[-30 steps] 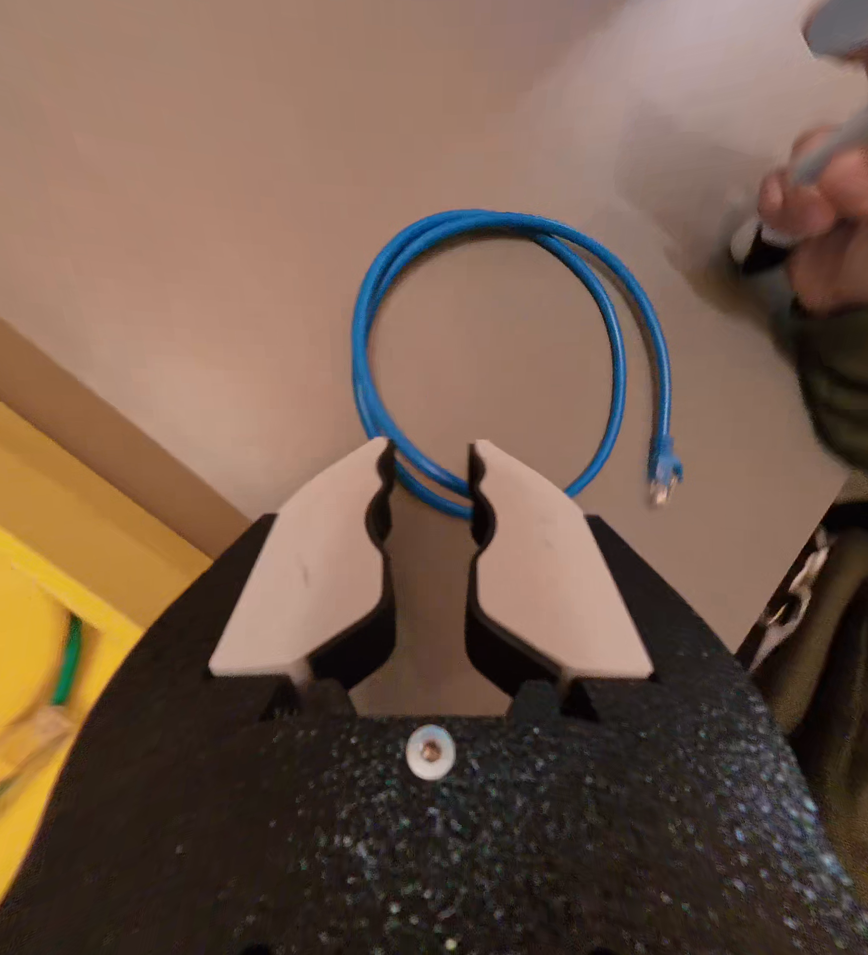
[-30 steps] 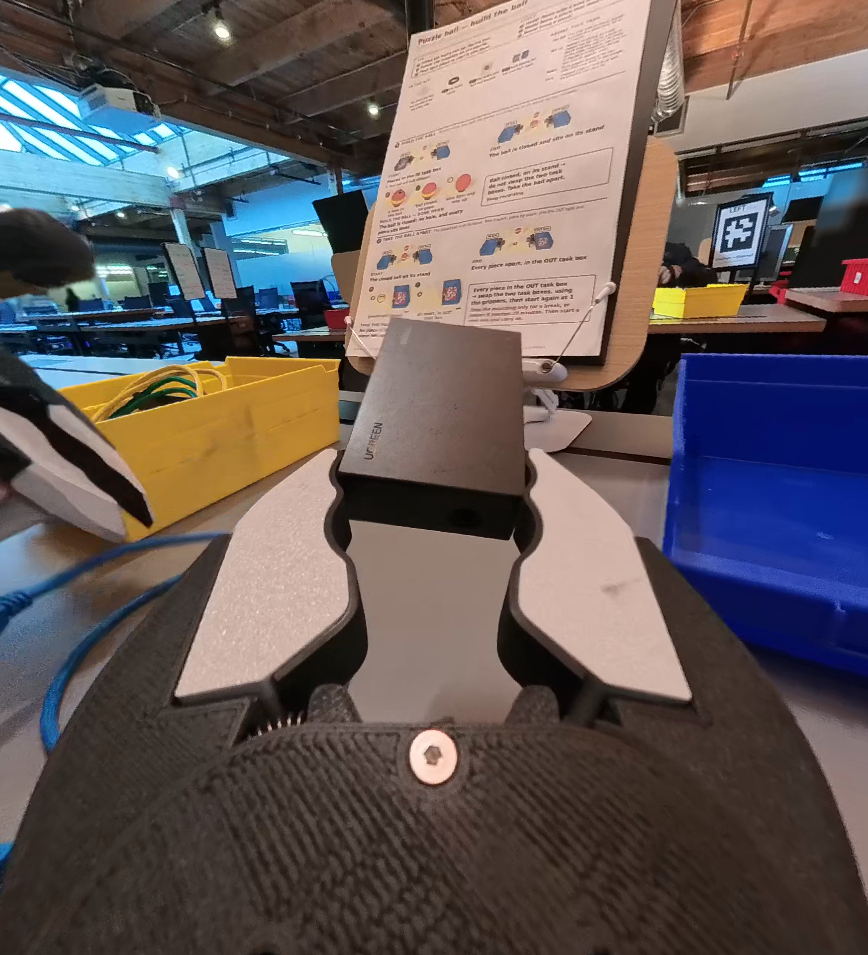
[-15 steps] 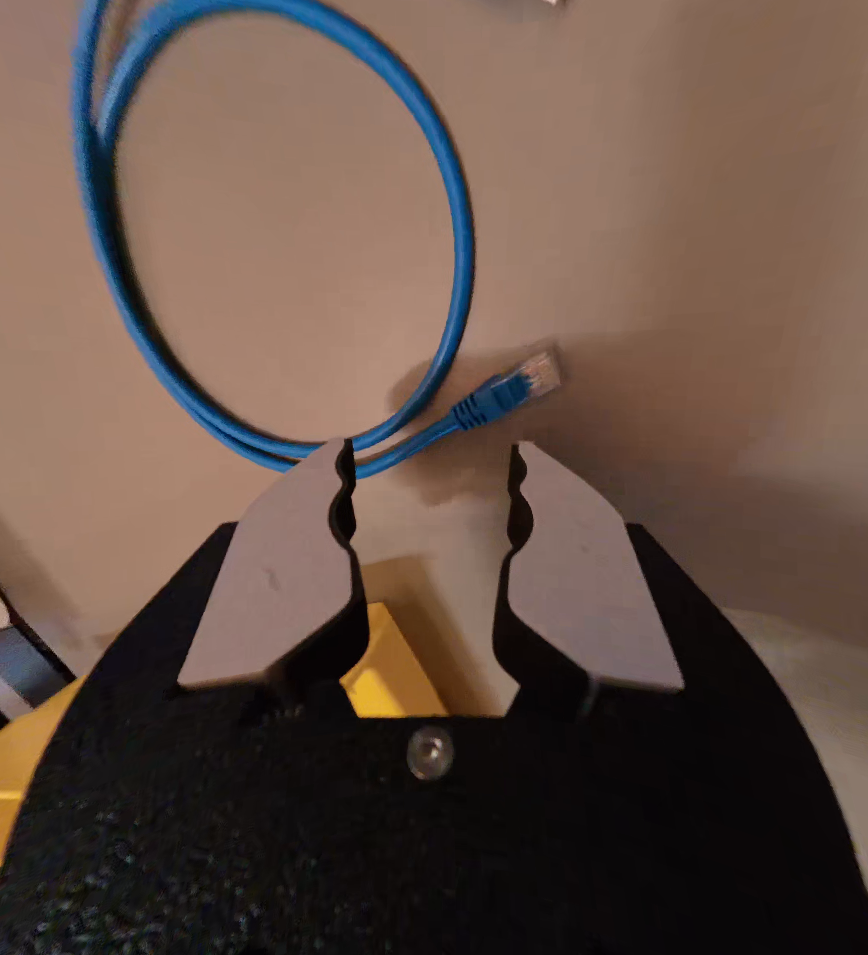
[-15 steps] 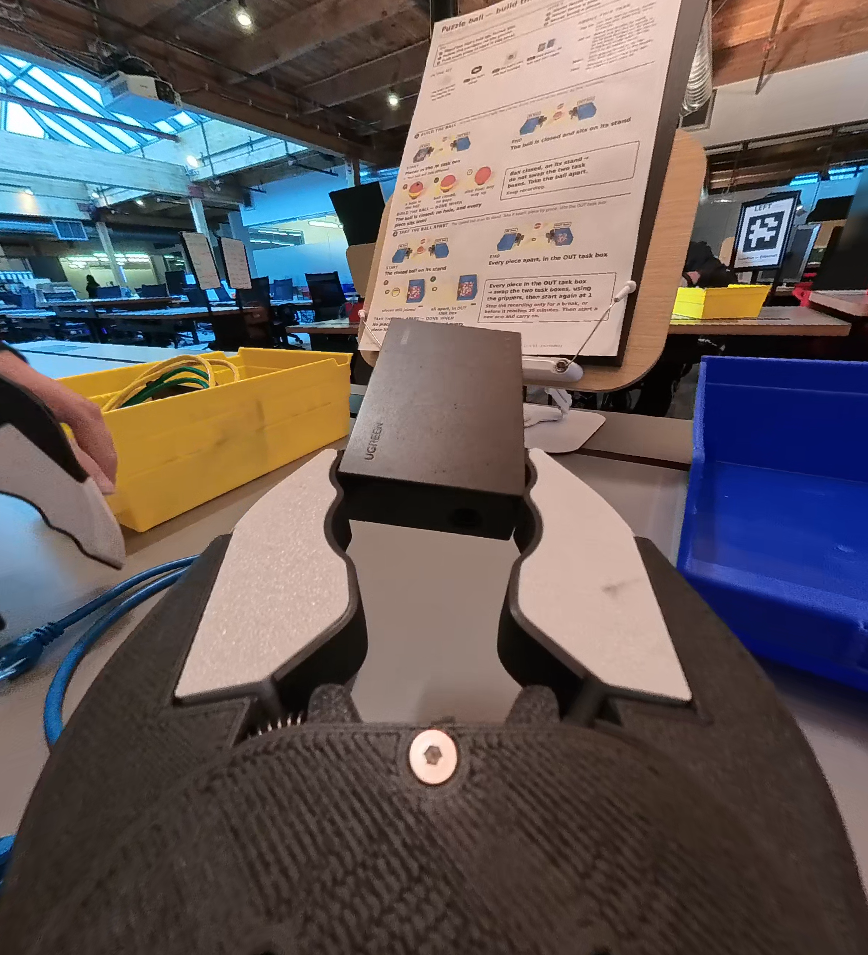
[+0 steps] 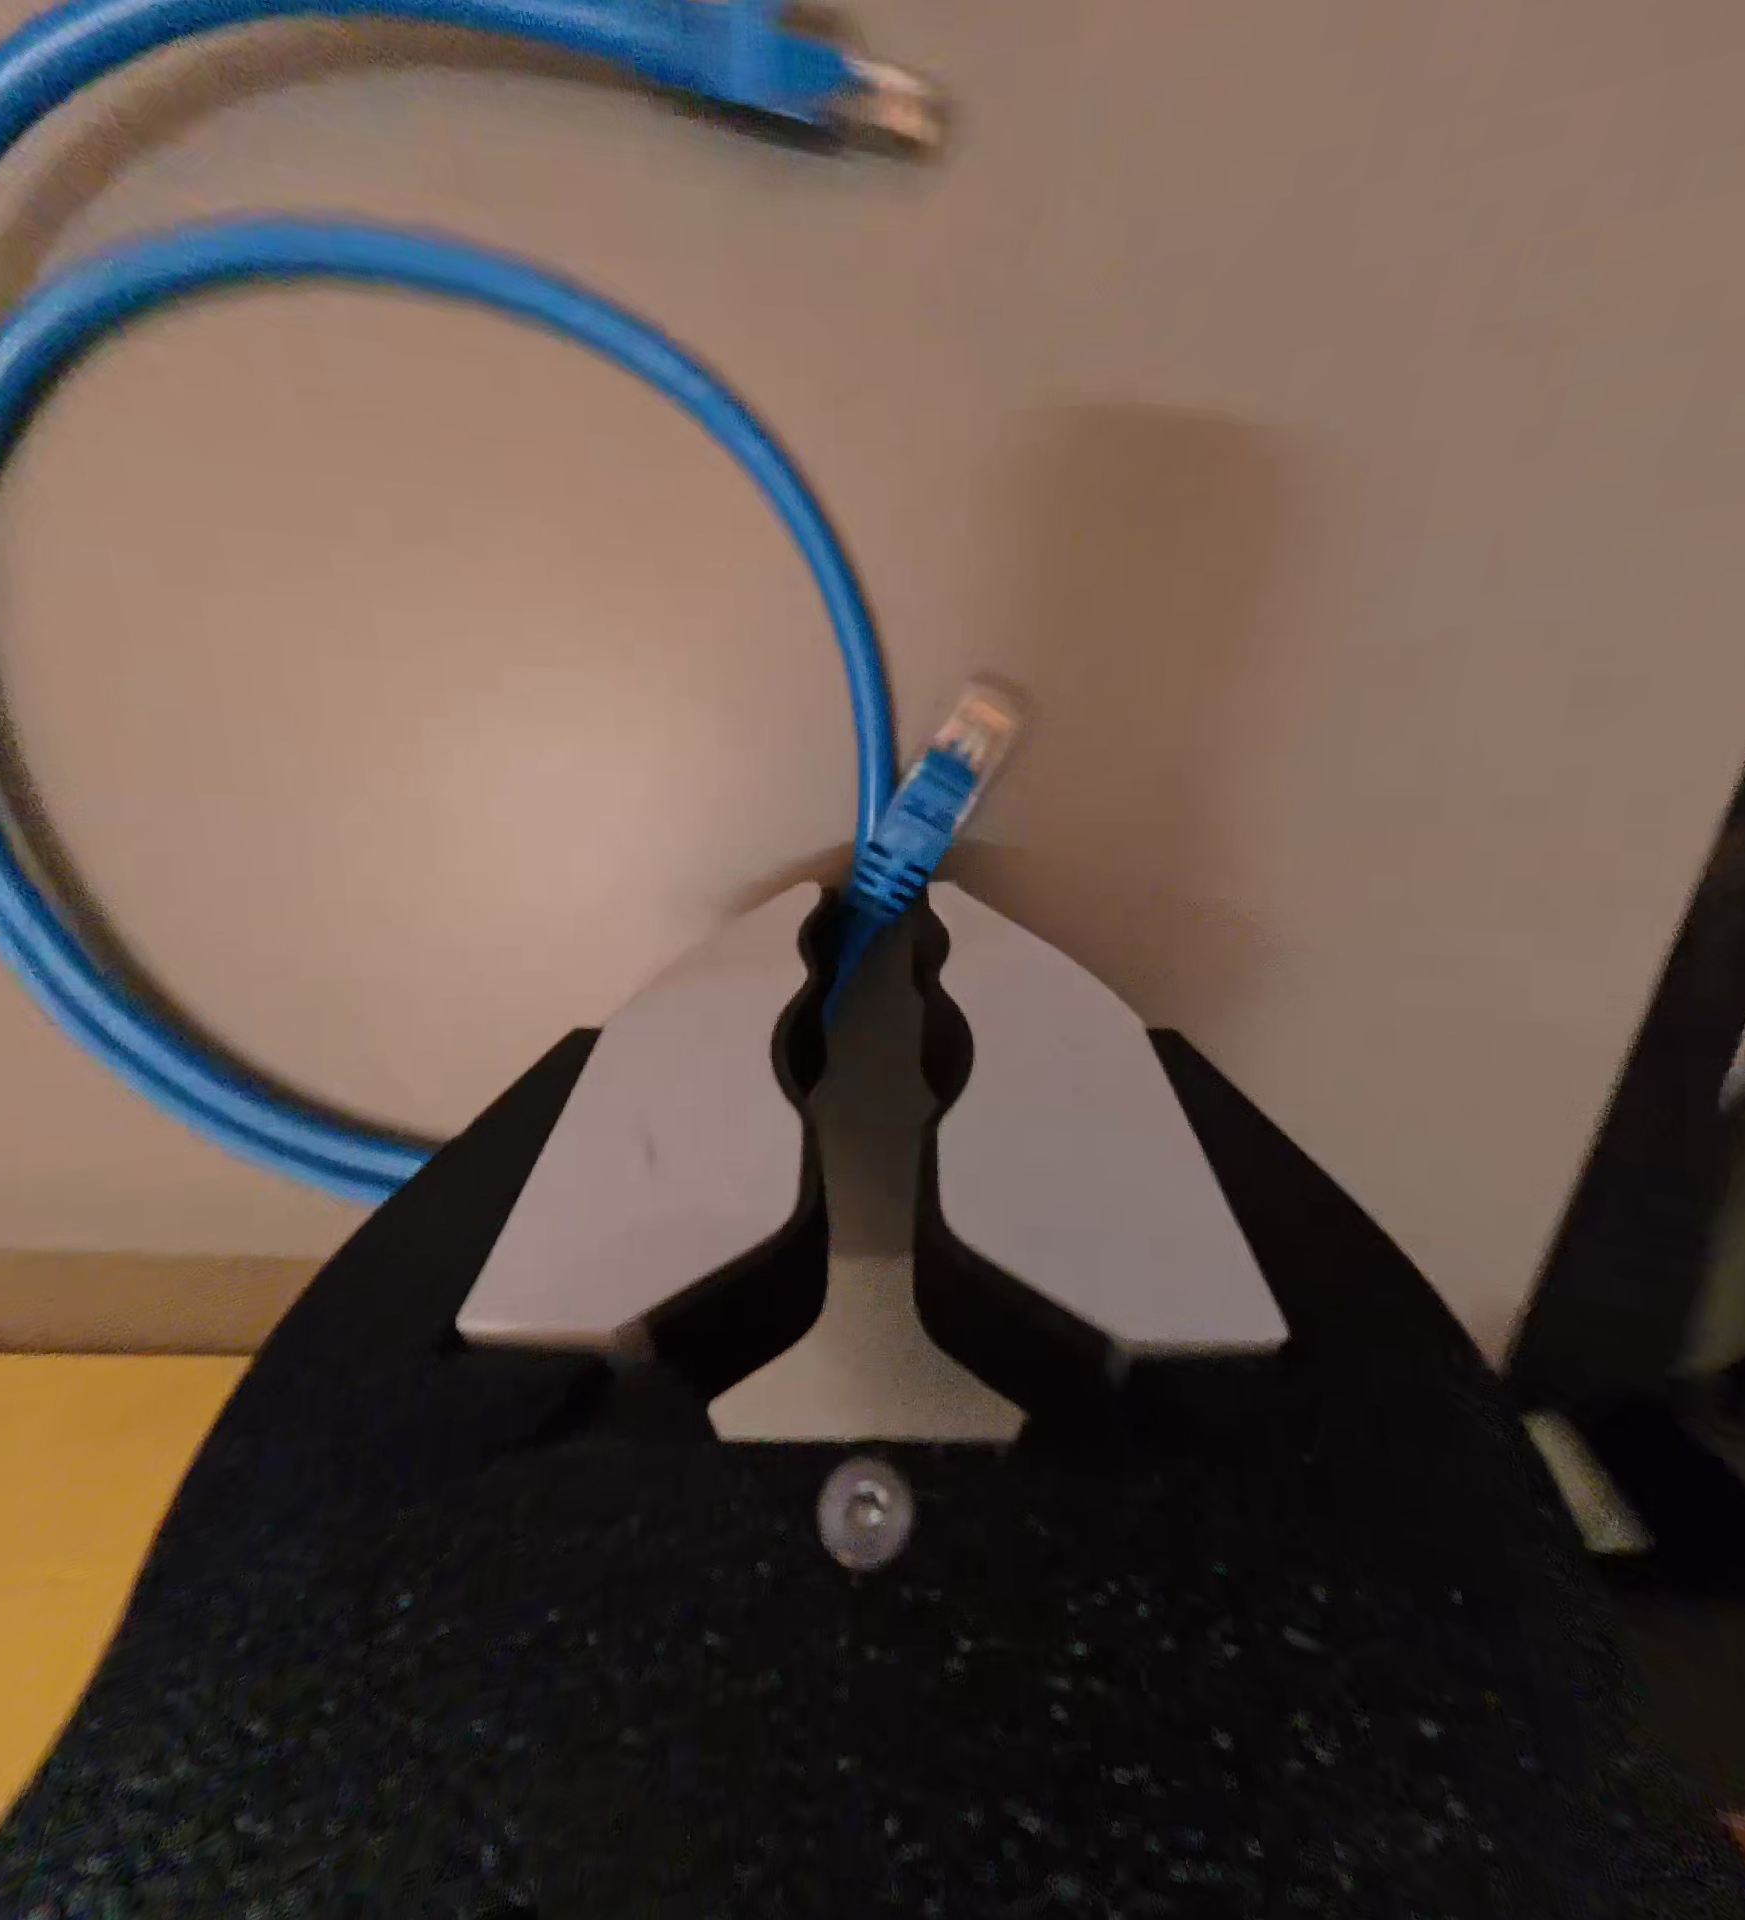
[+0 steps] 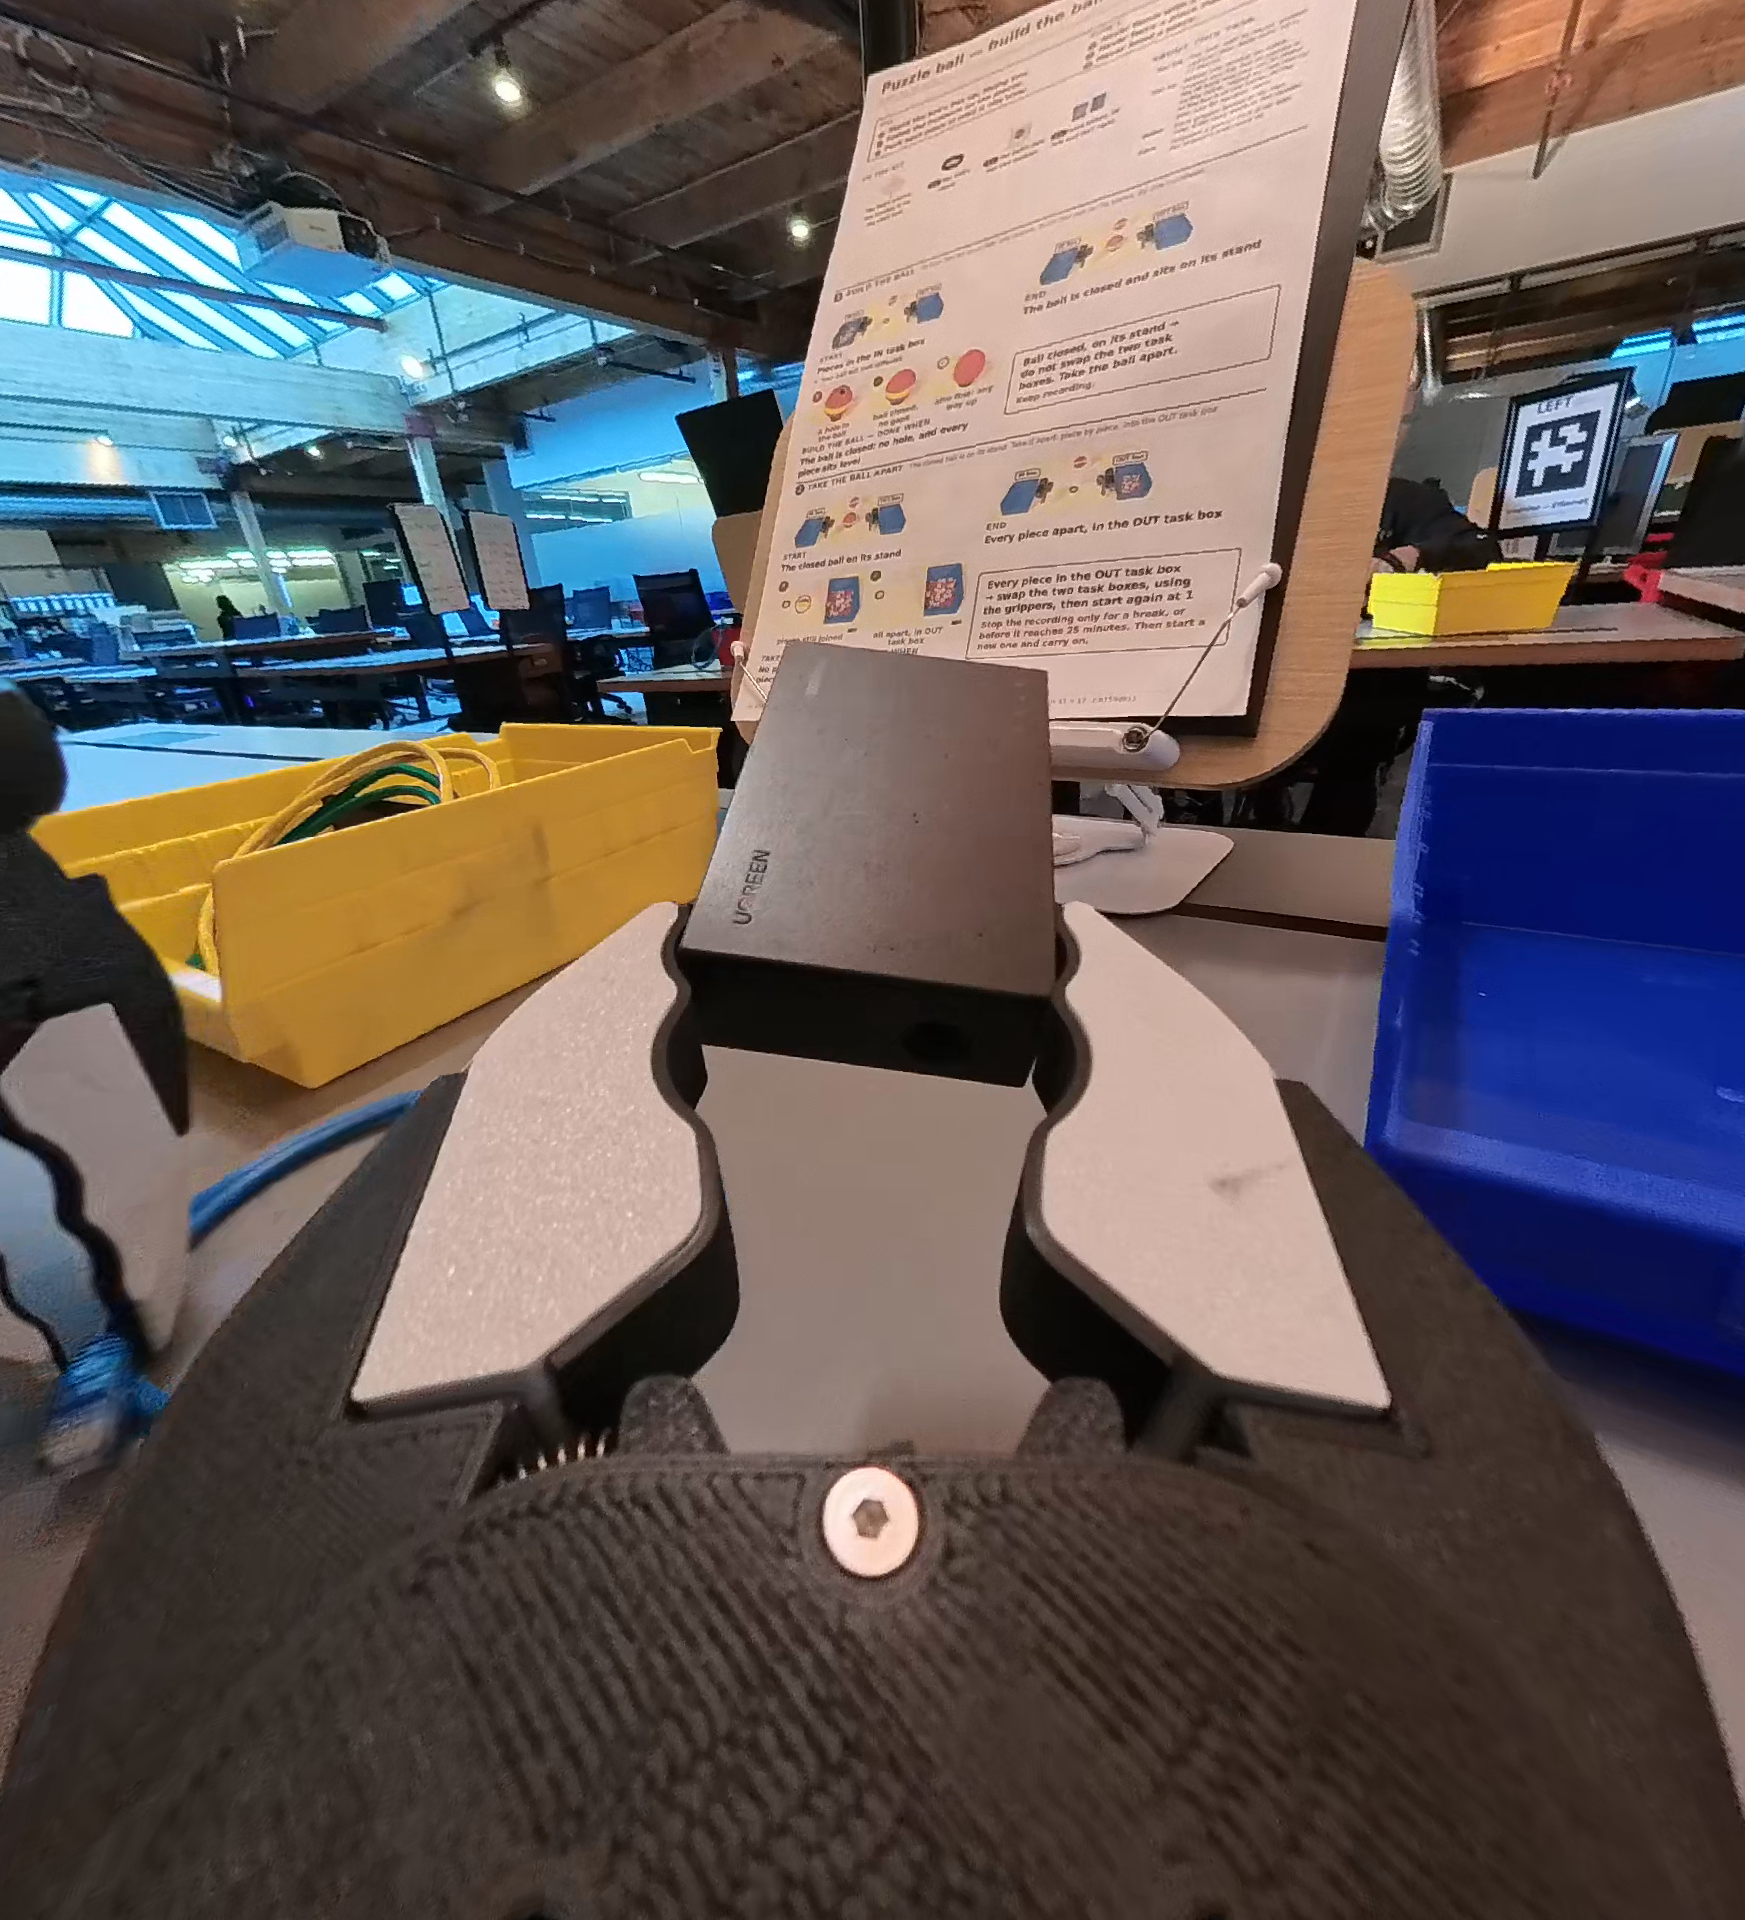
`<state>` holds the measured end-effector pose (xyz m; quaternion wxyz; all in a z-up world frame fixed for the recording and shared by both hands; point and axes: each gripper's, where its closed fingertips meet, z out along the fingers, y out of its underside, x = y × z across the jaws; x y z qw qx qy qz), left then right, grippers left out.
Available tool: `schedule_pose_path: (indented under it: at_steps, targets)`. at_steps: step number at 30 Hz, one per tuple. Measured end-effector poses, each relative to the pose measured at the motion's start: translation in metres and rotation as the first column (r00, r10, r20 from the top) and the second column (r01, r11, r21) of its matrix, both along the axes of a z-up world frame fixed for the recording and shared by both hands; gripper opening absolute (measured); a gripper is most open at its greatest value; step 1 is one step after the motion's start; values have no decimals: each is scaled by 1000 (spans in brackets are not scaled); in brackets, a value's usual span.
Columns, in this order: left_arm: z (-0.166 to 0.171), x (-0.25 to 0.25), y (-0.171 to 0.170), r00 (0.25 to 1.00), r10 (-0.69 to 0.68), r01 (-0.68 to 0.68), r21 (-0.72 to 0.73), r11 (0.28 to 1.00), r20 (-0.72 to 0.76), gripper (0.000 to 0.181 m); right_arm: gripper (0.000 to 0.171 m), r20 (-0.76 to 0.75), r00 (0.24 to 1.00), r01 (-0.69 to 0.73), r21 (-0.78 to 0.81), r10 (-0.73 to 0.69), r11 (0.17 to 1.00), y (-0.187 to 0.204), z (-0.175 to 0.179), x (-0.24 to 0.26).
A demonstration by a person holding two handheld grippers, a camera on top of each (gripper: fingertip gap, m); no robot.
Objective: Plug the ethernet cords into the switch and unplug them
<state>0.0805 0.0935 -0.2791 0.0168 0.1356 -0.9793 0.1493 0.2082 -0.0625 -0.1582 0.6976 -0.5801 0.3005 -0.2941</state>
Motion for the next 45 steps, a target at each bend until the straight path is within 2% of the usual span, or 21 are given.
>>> schedule_pose_path:
  at_steps: [1,3,5,6,9,13,16,23,27,31,34,37,40,45]
  targets:
    - [3,-3,-5,995,97,-97,-28,995,-19,15,63,3,1000,-3,-5,4,1000,1,0,0]
    - [10,-9,-12,939,330,-337,-70,939,-99,12,63,10,1000,-11,-24,11,1000,4,-1,-2]
    - [17,-21,-20,900,402,-424,-125,897,-171,10,63,20,1000,-19,-53,20,998,8,-2,-4]
    - [17,-22,-20,897,417,-435,-129,891,-145,10,63,25,999,-21,-69,22,997,10,-2,-4]
    - [15,-17,-23,895,445,-443,-163,882,-25,10,63,39,999,-32,-114,37,993,16,-5,-7]
    - [12,-11,-40,928,358,-321,-272,907,101,10,63,49,998,-28,-138,35,990,19,-6,-8]
    - [8,-9,-47,947,237,-162,-318,934,215,9,63,44,998,-32,-121,38,992,17,-5,-8]
    - [1,-12,-52,963,203,-123,-382,916,177,24,63,34,998,-42,-104,45,994,16,-4,-7]
    - [-2,-8,-54,958,232,-152,-390,908,169,21,63,39,998,-42,-123,48,992,18,-5,-8]
    - [-3,-3,-51,944,286,-202,-399,895,164,10,63,35,998,-40,-117,44,992,17,-5,-8]
    - [2,1,-47,910,348,-239,-403,883,225,10,63,24,999,-36,-114,39,993,16,-6,-6]
    - [21,7,-52,870,458,-353,-420,836,181,10,63,7,998,-57,-122,58,991,19,-8,-6]
    - [54,21,-62,836,526,-416,-443,794,158,10,63,2,998,-69,-134,70,989,21,-9,-6]
    - [86,55,-73,802,538,-414,-407,814,259,10,63,-40,996,-87,-133,82,987,22,-13,-6]
